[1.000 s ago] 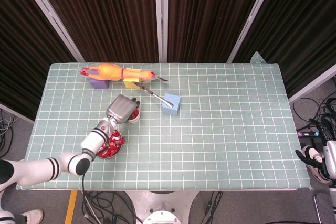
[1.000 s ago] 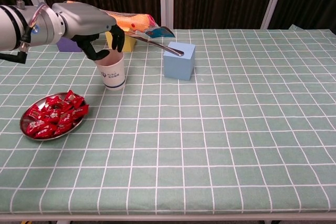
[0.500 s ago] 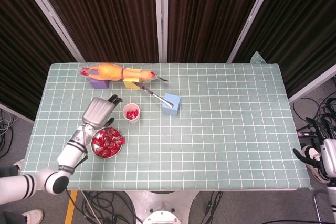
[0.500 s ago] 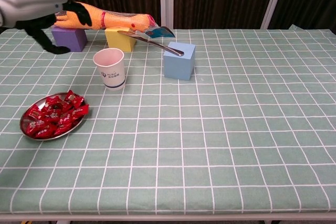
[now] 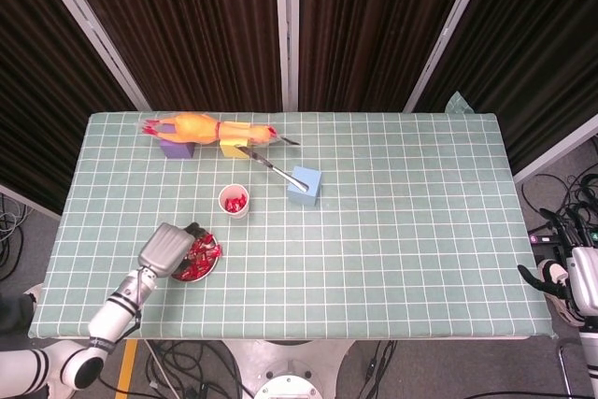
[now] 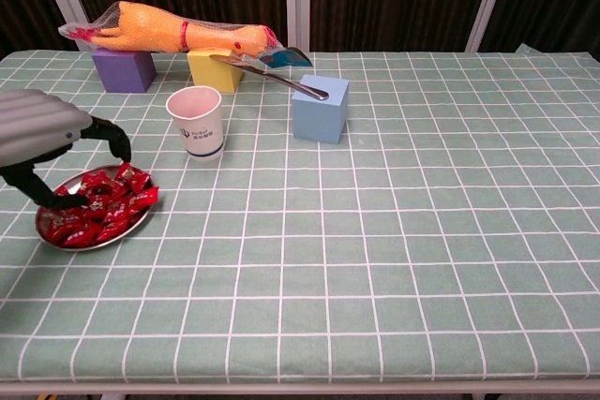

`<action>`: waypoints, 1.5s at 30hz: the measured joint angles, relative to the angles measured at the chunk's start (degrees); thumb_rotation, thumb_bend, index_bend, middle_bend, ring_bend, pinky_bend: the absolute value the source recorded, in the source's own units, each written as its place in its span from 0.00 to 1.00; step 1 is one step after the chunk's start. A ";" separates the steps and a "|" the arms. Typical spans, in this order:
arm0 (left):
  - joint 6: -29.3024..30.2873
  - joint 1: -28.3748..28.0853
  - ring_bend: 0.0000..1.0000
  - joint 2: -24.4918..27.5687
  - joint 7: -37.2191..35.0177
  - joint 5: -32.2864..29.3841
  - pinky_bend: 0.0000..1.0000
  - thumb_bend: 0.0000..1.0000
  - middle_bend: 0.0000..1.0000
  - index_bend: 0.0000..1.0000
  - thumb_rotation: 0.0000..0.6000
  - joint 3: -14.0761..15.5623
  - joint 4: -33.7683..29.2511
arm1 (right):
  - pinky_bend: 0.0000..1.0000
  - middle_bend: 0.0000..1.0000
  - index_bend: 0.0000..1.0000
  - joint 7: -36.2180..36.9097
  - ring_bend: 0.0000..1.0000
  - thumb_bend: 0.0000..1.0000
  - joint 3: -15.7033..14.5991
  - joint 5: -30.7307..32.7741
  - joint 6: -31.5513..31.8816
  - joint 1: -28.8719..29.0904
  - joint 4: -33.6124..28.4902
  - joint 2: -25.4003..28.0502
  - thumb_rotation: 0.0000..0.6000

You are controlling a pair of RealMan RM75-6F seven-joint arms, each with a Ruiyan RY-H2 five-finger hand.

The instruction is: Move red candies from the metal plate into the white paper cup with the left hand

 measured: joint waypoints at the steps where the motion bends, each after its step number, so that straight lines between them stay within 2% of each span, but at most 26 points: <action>1: -0.42 0.05 0.89 -0.60 0.64 -0.57 1.00 0.29 0.37 0.34 1.00 -0.15 0.44 | 0.33 0.18 0.12 -0.07 0.03 0.12 -0.01 0.07 0.00 -0.02 -0.06 0.04 1.00; 9: -2.90 0.30 0.89 -2.92 6.33 -5.08 1.00 0.29 0.36 0.33 1.00 -1.41 1.97 | 0.33 0.18 0.12 -0.50 0.05 0.12 0.01 0.13 0.00 0.05 -0.36 0.09 1.00; 14: -3.84 0.59 0.89 -3.94 7.35 -5.99 1.00 0.29 0.37 0.38 1.00 -1.82 3.26 | 0.33 0.18 0.12 -0.69 0.05 0.12 -0.02 0.18 -0.04 0.06 -0.51 0.12 1.00; 26: -5.04 1.11 0.90 -5.56 6.29 -5.13 1.00 0.31 0.51 0.52 1.00 -2.68 7.10 | 0.34 0.18 0.12 -0.89 0.05 0.12 -0.09 0.35 -0.22 0.09 -0.74 0.26 1.00; 36: -6.82 1.16 0.93 -5.46 2.91 -3.34 1.00 0.46 0.67 0.64 1.00 -3.20 8.35 | 0.34 0.18 0.12 -0.90 0.05 0.12 -0.04 0.60 -0.40 0.16 -0.72 0.29 1.00; 45: -7.35 1.21 0.94 -3.94 -1.06 -0.54 1.00 0.56 0.73 0.70 1.00 -3.72 7.42 | 0.34 0.18 0.12 -0.52 0.05 0.12 -0.05 0.49 -0.32 0.16 -0.49 0.25 1.00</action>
